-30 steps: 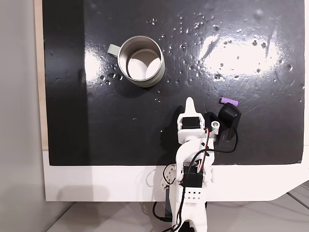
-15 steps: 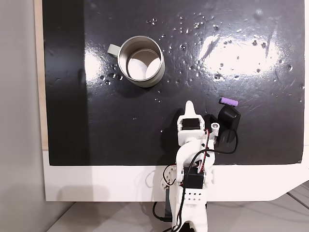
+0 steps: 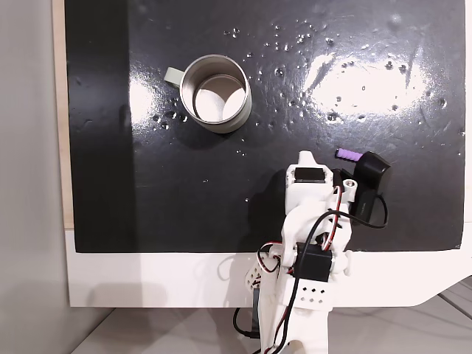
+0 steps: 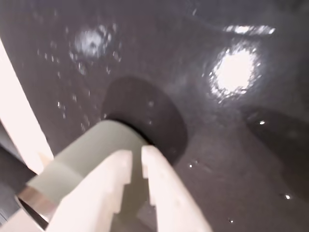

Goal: Grasp a pengrip and put it in the cup.

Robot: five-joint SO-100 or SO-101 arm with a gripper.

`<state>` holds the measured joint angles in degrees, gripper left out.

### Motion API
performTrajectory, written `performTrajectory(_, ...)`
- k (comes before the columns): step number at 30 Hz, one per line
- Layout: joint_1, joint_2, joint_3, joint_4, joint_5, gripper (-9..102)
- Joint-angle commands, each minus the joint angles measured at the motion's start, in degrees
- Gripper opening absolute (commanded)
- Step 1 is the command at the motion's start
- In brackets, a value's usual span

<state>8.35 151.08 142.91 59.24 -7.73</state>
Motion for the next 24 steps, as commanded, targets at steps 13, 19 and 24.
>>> performTrajectory(13, 8.3, -22.1, -24.2, 20.3, -2.7, 19)
performTrajectory(19, 12.0, -24.6, -24.7, 25.4, -3.9, 19)
performTrajectory(24, 14.6, -25.9, -25.1, 26.9, -5.8, 22)
